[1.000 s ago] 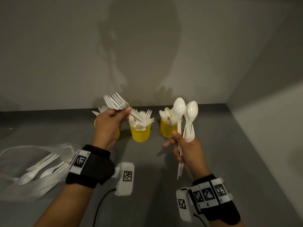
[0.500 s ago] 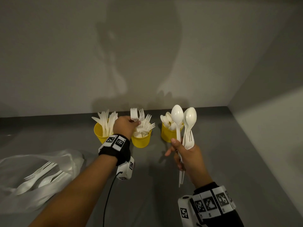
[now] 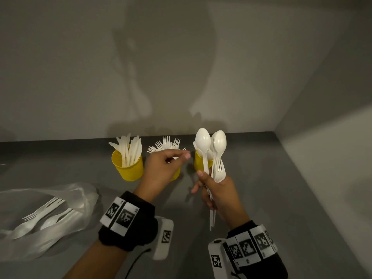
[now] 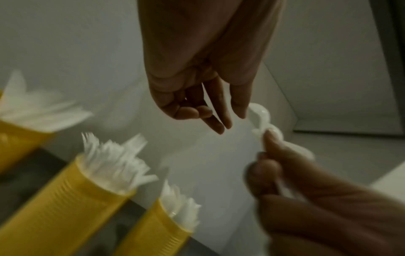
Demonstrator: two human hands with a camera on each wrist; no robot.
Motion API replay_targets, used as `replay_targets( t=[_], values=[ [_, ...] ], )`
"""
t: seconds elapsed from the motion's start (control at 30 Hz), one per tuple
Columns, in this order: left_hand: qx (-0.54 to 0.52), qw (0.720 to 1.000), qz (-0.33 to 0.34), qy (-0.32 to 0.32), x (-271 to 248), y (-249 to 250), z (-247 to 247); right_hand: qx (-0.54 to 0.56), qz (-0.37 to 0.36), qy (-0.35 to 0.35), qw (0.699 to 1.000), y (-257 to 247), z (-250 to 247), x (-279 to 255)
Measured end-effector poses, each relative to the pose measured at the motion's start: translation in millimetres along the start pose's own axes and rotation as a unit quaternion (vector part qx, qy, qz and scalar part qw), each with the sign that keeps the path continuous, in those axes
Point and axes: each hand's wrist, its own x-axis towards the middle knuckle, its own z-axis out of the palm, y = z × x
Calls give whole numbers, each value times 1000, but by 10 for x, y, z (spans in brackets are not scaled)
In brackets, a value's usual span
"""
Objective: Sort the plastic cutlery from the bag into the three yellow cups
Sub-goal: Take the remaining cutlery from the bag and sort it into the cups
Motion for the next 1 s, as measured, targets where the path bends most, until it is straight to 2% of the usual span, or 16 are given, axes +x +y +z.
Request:
replay_targets(
  t=[0.1, 0.23, 0.47, 0.67, 0.77, 0.87, 1.0],
  values=[
    [-97, 994, -29, -39, -161, 137, 138, 4, 1, -24, 1000, -2, 34, -58],
    [-117, 992, -28, -47, -252, 190, 157, 11, 6, -54, 998, -15, 44, -141],
    [-98, 995, -16, 31, -252, 138, 22, 59, 10, -126, 990, -59, 12, -253],
    [-82, 995, -26, -59, -325, 210, 89, 41, 31, -191, 980, -115, 79, -307],
    [-115, 987, -43, -107, -338, 264, 77, 59, 49, -192, 978, -135, 59, -315],
    [-96, 980, -38, -170, -355, 294, 40, 47, 65, -192, 978, -96, 19, -302],
    [-88, 975, -48, -199, -326, 304, 40, 61, 82, -229, 968, -65, 3, -282]
  ],
)
